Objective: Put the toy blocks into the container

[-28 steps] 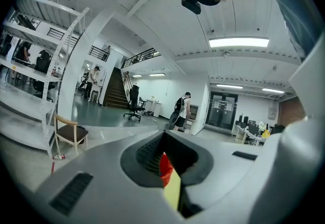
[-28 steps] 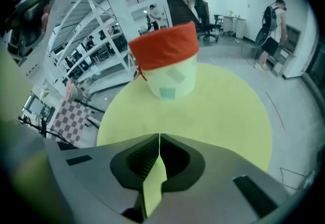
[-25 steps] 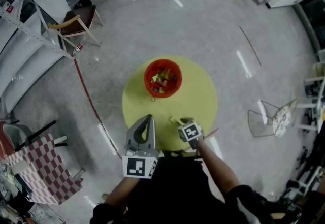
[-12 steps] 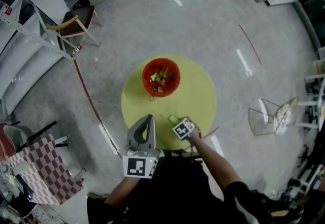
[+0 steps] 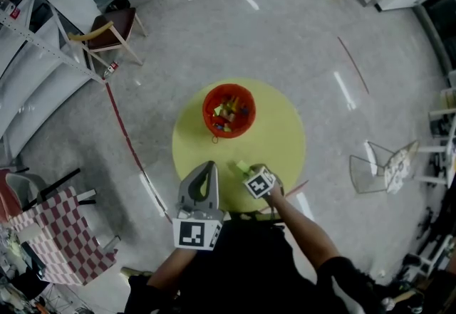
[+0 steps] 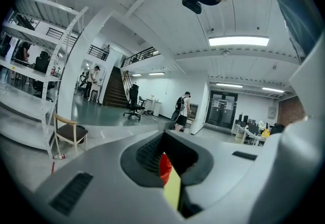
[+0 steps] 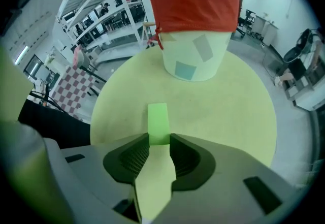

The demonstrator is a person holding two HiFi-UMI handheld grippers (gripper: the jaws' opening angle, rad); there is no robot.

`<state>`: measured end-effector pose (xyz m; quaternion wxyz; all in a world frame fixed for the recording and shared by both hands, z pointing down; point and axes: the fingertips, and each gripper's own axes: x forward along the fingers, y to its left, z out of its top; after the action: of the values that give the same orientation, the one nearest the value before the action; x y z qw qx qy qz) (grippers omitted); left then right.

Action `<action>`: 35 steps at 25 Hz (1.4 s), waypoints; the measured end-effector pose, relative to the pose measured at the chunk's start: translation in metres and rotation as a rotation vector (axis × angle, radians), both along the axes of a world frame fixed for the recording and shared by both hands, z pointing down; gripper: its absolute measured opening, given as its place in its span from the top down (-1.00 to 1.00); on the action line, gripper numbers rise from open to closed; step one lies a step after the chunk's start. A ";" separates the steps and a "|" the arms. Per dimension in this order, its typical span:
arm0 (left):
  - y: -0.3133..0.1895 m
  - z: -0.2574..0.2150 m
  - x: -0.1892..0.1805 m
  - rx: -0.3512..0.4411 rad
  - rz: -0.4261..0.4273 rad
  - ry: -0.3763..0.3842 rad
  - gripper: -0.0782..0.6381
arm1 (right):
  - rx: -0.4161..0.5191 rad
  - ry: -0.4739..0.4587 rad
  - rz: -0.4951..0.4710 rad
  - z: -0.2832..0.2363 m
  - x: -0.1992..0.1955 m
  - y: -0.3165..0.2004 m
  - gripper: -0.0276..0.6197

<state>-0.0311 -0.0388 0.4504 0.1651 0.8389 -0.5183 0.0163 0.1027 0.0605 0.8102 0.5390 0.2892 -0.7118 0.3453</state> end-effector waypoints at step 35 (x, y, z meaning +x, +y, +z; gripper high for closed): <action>-0.006 -0.014 -0.015 0.050 -0.015 -0.014 0.79 | 0.710 -0.358 0.415 -0.265 -0.005 -0.182 0.71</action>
<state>-0.0456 -0.0449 0.4366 0.1405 0.8387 -0.5261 0.0078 0.0972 -0.1217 0.5456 0.1940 0.5288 -0.7950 0.2251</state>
